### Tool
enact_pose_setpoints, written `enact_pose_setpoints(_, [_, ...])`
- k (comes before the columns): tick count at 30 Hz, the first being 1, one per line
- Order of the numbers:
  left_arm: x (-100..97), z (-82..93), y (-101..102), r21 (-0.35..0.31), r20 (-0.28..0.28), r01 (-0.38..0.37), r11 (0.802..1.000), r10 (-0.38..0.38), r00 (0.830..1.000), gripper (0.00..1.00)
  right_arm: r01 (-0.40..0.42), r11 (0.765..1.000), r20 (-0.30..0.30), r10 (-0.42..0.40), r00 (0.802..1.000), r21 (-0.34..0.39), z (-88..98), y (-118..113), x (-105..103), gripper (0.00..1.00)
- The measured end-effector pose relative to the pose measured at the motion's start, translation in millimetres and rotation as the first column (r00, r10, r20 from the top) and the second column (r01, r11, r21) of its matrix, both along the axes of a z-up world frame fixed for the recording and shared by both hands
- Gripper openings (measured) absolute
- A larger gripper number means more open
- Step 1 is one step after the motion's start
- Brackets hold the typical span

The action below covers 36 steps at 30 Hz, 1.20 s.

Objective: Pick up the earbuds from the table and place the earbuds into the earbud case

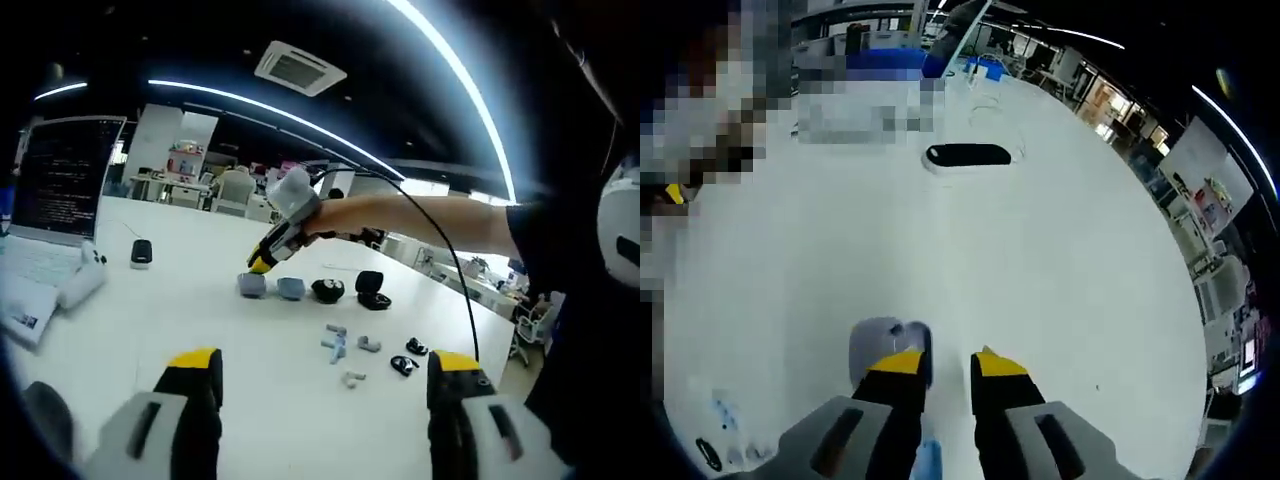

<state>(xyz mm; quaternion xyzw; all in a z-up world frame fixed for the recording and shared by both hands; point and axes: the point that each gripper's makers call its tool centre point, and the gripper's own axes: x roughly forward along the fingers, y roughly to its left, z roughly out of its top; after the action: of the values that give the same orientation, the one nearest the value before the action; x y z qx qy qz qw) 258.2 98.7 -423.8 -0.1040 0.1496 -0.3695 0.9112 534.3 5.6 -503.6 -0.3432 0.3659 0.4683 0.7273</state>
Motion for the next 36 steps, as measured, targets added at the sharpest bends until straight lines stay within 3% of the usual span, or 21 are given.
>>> enact_pose_setpoints(7, [-0.7,-5.5,1.5,-0.003,-0.013,0.003,1.0,-0.003,1.0,0.84,0.017,1.0,-0.045,-0.017,0.999,0.005,-9.6,-0.9,-4.0,0.11])
enact_pose_setpoints(10, [-0.6,-6.0,1.2,-0.006,-0.013,0.007,1.0,-0.007,1.0,0.83,-0.002,1.0,-0.056,0.002,0.998,-0.001,-11.8,0.9,-9.7,0.03])
enact_pose_setpoints(24, [-2.3,-7.7,-1.7,-0.013,-0.022,0.012,1.0,-0.012,1.0,0.82,-0.023,0.999,-0.066,0.025,0.998,0.031,-6.4,10.4,-19.4,0.01])
enact_pose_setpoints(36, [-4.3,-5.4,-14.4,-0.023,-0.02,0.041,0.999,-0.042,0.999,0.82,-0.061,0.997,-0.005,0.061,0.998,0.041,14.1,2.4,-47.6,0.01])
